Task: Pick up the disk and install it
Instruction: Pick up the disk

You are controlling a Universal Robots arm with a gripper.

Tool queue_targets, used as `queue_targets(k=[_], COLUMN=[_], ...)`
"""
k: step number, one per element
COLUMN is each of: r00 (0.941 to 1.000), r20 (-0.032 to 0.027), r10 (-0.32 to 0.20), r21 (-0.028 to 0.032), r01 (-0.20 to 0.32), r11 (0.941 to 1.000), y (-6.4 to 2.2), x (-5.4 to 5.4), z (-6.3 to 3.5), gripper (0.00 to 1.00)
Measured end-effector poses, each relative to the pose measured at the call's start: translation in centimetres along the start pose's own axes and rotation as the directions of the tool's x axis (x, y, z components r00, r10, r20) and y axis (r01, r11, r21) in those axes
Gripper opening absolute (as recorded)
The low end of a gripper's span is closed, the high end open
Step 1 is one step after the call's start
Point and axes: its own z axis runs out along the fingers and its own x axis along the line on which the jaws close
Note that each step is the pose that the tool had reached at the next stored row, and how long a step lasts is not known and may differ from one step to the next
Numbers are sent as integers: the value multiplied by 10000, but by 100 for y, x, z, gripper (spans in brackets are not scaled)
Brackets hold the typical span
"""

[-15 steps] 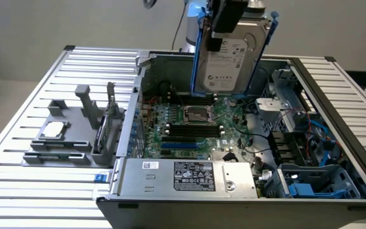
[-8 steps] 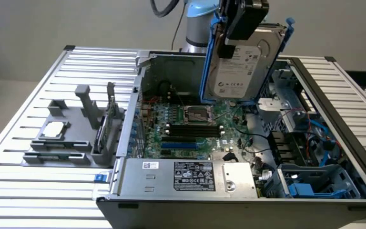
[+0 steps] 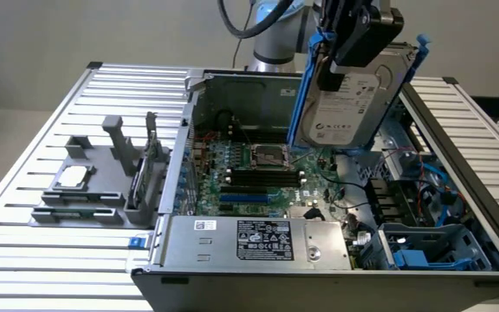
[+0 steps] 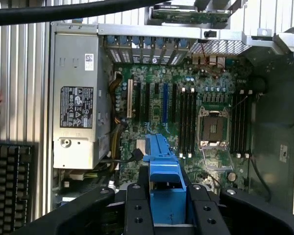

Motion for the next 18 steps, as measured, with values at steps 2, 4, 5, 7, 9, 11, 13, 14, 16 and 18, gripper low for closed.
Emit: queue_targets(k=[2,4,5,7,9,11,13,14,16,18], r00=[10000,10000,10000,10000,10000,10000,10000,10000,10000,10000], r20=[0,1,1,2,1,3,3,3,4,4], r10=[1,2,2,2,3,3,4,4,5,5], r21=[-11,-23,-30,-46,-64,-84,-105,-116,-131,-145], r01=[-1,-2,-2,-2,-3,-3,-4,-4,-5,-5], r11=[10000,10000,10000,10000,10000,10000,9999,9999,9999,9999], y=[-54,-108,-137,-196,-254,-311,-356,-363,-364,-366], x=[53,104,130,182,231,281,336,372,465,552], z=[-5,-11,-14,-19,-25,-30,-35,-37,-39,-41], gripper=[33,33,33,33,33,33,33,33,33,33])
